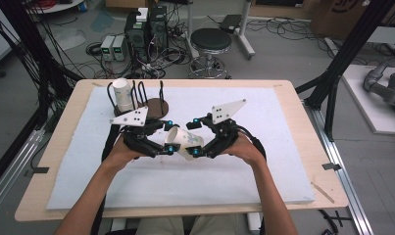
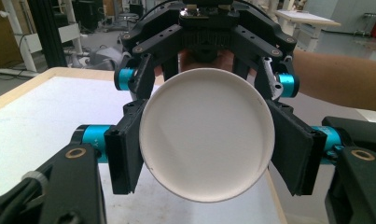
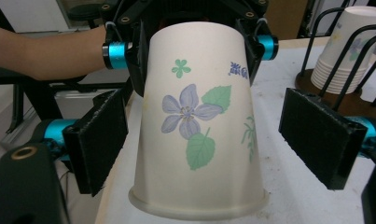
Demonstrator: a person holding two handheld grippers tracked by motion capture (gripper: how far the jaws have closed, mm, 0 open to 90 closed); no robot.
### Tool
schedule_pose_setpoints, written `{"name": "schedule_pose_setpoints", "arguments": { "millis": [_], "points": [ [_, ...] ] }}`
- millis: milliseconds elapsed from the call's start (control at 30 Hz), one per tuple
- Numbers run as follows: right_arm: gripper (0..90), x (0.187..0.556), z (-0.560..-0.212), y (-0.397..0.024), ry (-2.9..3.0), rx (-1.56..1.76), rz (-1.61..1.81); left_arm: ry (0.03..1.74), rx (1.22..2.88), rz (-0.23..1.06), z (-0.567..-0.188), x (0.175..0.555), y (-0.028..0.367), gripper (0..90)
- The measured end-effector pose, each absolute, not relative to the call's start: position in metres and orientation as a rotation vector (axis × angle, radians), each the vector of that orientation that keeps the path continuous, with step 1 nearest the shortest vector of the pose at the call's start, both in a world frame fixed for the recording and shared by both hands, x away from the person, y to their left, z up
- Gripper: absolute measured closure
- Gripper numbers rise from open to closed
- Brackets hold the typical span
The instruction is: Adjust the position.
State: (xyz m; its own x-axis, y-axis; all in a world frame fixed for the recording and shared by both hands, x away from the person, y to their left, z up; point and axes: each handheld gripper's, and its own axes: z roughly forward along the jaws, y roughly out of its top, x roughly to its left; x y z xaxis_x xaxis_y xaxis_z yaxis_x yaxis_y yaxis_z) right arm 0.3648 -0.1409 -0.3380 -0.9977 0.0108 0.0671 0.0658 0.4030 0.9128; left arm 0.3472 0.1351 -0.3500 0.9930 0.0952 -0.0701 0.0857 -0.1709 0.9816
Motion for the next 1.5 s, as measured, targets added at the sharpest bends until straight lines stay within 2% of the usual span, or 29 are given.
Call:
{"name": "schedule_pose_setpoints", "arguments": {
  "millis": [667, 800, 1000, 1500],
  "points": [
    [15.9, 0.365, -0.351, -0.124, -2.573, -0.061, -1.635, 0.134, 1.724, 0.01, -0.347, 0.346, 0.139, 34.0],
    [17.2, 0.365, -0.353, -0.124, -2.554, -0.062, -1.655, 0.129, 1.72, 0.009, -0.346, 0.346, 0.138, 34.0],
    [24.4, 0.366, -0.355, -0.124, -2.549, -0.057, -1.641, 0.13, 1.718, 0.009, -0.346, 0.346, 0.139, 34.1],
    [28.3, 0.365, -0.357, -0.127, -2.532, -0.066, -1.671, 0.13, 1.717, 0.007, -0.346, 0.346, 0.143, 34.5]
  ]
}}
